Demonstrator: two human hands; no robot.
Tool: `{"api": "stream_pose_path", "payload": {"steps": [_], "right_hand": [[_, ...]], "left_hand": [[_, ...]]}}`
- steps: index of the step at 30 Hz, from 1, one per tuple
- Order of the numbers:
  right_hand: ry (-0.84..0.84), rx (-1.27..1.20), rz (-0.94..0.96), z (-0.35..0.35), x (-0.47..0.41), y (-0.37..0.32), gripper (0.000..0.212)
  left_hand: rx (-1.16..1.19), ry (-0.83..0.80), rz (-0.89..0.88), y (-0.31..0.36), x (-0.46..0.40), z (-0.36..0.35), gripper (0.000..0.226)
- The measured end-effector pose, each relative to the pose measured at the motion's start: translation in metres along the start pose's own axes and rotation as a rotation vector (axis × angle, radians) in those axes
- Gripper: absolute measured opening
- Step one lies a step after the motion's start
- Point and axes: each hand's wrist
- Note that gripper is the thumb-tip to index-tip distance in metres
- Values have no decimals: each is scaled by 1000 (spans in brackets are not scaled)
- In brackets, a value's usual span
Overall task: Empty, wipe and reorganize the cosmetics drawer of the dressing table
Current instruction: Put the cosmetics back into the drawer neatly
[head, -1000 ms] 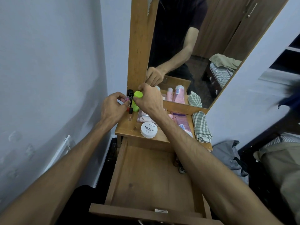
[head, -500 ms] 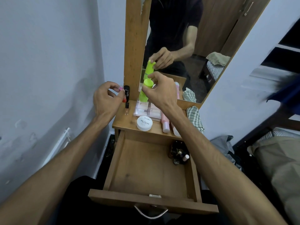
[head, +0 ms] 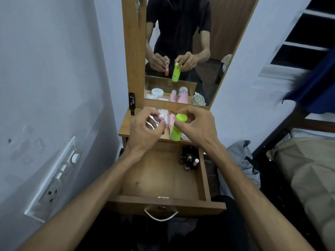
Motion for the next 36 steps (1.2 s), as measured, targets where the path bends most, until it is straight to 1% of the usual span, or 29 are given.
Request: {"api": "stream_pose_path", "payload": {"steps": [4, 6, 9, 12, 15, 25, 31, 36], "right_hand": [[-33, 9, -81, 14, 31, 32, 33], [-50, 29, -133, 16, 45, 51, 28], [-84, 62, -186, 15, 62, 79, 21], [-134, 108, -201, 8, 73, 101, 27], [-170, 146, -213, 1, 80, 118, 33], [-210, 241, -209, -14, 80, 138, 32], [-213, 237, -202, -19, 81, 145, 33], [-189, 242, -198, -21, 81, 148, 32]], "left_hand": [[45, -64, 40, 17, 35, -24, 16], [40, -135, 59, 19, 54, -36, 16], [28, -248, 141, 17, 81, -53, 13], [38, -359, 224, 11, 100, -70, 11], [15, -443, 254, 7, 110, -82, 10], [-23, -557, 379, -4, 111, -108, 5], [-50, -573, 395, -12, 114, -112, 7], [-7, -603, 416, -13, 115, -115, 9]]}}
Point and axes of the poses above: each hand's wrist, its own x-axis away from the middle knuckle, its own z-axis out of the back of the hand, y = z × x, and after that the axes turned 15 degrees about -z, right-handed
